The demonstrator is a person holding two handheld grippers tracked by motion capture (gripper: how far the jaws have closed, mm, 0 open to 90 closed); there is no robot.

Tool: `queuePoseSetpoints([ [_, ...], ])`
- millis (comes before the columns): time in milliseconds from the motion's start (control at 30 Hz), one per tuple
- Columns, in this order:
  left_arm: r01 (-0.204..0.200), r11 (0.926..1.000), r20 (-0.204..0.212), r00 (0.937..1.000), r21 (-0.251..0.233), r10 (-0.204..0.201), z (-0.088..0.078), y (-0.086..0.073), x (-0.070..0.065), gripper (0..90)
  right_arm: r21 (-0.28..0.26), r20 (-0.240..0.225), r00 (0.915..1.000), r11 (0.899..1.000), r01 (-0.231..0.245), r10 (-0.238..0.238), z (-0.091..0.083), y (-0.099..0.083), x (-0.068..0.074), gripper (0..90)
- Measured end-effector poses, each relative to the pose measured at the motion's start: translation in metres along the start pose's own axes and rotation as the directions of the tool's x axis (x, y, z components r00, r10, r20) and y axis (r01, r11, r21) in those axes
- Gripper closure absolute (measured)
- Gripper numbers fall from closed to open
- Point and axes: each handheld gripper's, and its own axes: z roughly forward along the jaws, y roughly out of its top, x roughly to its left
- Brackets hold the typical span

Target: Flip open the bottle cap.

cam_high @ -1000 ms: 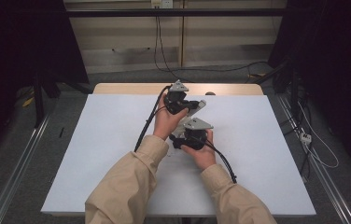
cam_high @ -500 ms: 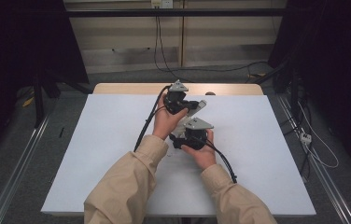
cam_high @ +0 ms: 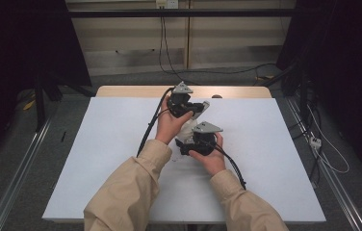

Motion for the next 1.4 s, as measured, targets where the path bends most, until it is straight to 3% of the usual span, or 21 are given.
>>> queuePoseSetpoints([
  [233,0.026,0.9996,-0.010,0.9996,0.011,-0.026,-0.013,0.001,-0.002,54.2,0.020,-0.015,0.9997,1.000,-0.017,0.018,-0.006,-0.001,-0.001,8.1],
  [300,0.045,0.9989,-0.013,0.9989,0.016,-0.045,-0.017,-0.001,-0.001,40.4,0.030,-0.020,0.9995,0.999,-0.023,0.024,-0.009,-0.002,-0.001,7.6],
  [367,0.044,0.9988,-0.006,0.9990,0.021,-0.044,-0.023,-0.004,-0.001,39.5,0.030,-0.027,0.9994,0.999,-0.021,0.021,-0.012,-0.003,-0.002,7.5],
  [433,0.049,0.9985,-0.004,0.9988,0.023,-0.049,-0.028,-0.008,-0.001,32.1,0.036,-0.030,0.9990,0.999,-0.033,0.034,-0.015,-0.004,-0.002,7.1],
  [567,0.040,0.9989,-0.006,0.9992,0.025,-0.040,-0.041,-0.017,-0.002,26.9,0.036,-0.041,0.9983,0.999,-0.040,0.042,-0.023,-0.006,-0.003,7.1],
  [867,0.051,0.9986,-0.018,0.9986,0.016,-0.051,-0.070,-0.042,0.001,17.8,0.042,-0.066,0.9978,0.999,-0.009,0.012,-0.041,-0.009,-0.004,7.3],
  [1400,0.052,0.9977,-0.034,0.9981,0.044,-0.051,-0.104,-0.091,0.001,11.2,0.053,-0.073,0.9973,0.999,-0.004,0.008,-0.070,-0.023,-0.012,7.1],
])
